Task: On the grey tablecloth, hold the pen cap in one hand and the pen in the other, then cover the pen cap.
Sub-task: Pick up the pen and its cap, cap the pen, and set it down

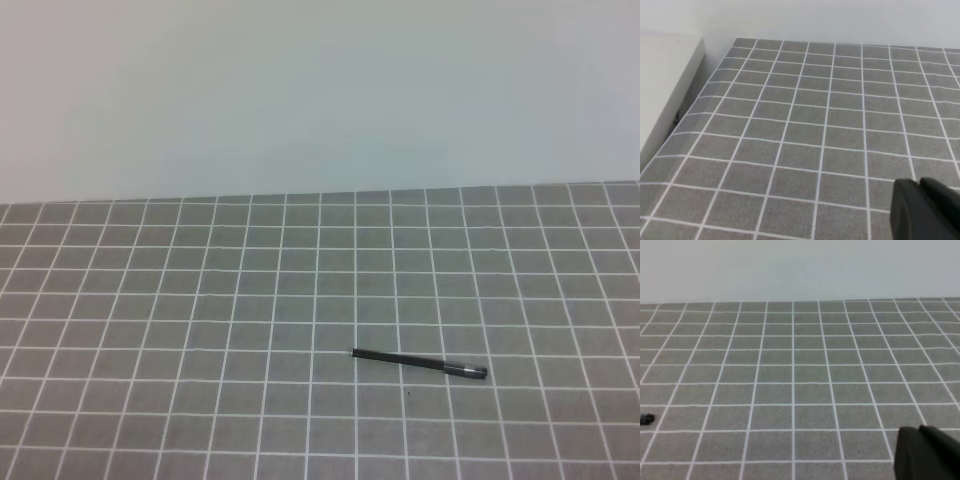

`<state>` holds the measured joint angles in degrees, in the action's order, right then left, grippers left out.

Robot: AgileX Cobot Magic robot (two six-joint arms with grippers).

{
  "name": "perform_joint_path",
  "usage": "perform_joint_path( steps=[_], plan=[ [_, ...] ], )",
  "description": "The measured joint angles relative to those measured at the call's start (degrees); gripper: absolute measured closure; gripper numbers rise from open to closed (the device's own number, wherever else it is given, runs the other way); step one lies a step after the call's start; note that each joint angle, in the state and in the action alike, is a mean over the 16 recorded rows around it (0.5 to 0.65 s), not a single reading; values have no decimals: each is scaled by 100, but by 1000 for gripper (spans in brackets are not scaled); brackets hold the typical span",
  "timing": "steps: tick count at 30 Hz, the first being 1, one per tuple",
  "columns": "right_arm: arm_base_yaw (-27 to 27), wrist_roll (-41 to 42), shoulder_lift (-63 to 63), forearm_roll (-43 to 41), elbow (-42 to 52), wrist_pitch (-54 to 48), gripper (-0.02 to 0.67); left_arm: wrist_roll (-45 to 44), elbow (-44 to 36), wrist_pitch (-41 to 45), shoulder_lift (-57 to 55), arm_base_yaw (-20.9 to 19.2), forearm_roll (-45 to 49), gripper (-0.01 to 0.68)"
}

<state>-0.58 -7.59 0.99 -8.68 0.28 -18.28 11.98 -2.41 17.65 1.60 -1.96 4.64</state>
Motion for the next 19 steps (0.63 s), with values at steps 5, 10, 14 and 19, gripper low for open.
perform_joint_path(
  steps=[5,10,14,19],
  plan=[
    [1,0,1,0,0,-2,651,0,0,-18,0,0,-130,673],
    [1,0,-2,0,0,-2,651,-53,0,-35,0,0,-362,673],
    [1,0,-4,0,0,-2,651,-123,0,-44,1,0,-518,673],
    [2,0,-2,0,0,-2,651,-192,0,-43,1,0,-716,673]
  ],
)
